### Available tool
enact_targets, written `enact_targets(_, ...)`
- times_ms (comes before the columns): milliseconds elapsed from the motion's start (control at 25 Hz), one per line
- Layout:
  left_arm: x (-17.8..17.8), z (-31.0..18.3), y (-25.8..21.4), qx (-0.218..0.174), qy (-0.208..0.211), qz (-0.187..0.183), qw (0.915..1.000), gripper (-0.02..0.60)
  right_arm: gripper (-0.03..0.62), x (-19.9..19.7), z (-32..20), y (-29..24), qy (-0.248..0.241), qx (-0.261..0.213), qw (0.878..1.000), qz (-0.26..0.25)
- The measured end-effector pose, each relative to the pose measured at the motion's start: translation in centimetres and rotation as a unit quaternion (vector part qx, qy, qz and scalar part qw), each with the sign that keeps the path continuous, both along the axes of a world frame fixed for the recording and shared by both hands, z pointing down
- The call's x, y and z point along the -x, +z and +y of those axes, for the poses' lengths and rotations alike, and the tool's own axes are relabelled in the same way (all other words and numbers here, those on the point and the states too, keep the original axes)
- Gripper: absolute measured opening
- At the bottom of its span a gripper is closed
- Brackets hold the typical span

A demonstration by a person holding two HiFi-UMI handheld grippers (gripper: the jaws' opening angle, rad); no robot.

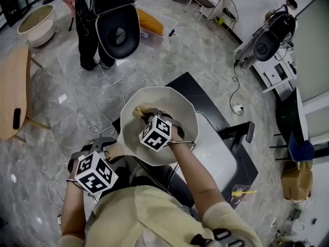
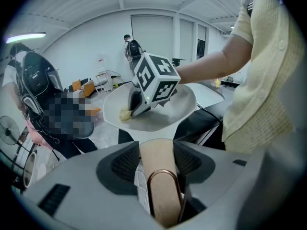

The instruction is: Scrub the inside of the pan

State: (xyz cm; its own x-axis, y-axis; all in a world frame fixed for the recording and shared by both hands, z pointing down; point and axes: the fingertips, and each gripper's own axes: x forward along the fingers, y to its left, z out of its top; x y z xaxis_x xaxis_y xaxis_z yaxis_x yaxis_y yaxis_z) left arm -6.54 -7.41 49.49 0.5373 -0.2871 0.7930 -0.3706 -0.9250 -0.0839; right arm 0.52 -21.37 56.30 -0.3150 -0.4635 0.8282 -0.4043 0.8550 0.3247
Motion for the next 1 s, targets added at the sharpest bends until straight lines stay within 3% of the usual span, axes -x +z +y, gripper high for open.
enact_targets(480, 0.1, 0.0, -0.1, 0.003, -0.001, 0.001, 1.0000, 0.230, 0.043, 1.9, 5.0, 0.0, -0.130, 0.070, 0.989, -0.007)
enact_targets(760, 0.2, 0.1, 0.1, 0.003, -0.003, 0.003, 1.0000, 0.230, 0.043, 1.6, 8.4, 0.2, -0.194, 0.130, 0.972, 0.008)
enact_targets(1000, 0.2, 0.1, 0.0, 0.002, -0.002, 0.002, 1.0000, 0.230, 0.043, 0.2, 10.6, 0.4, -0.221, 0.177, 0.958, 0.047)
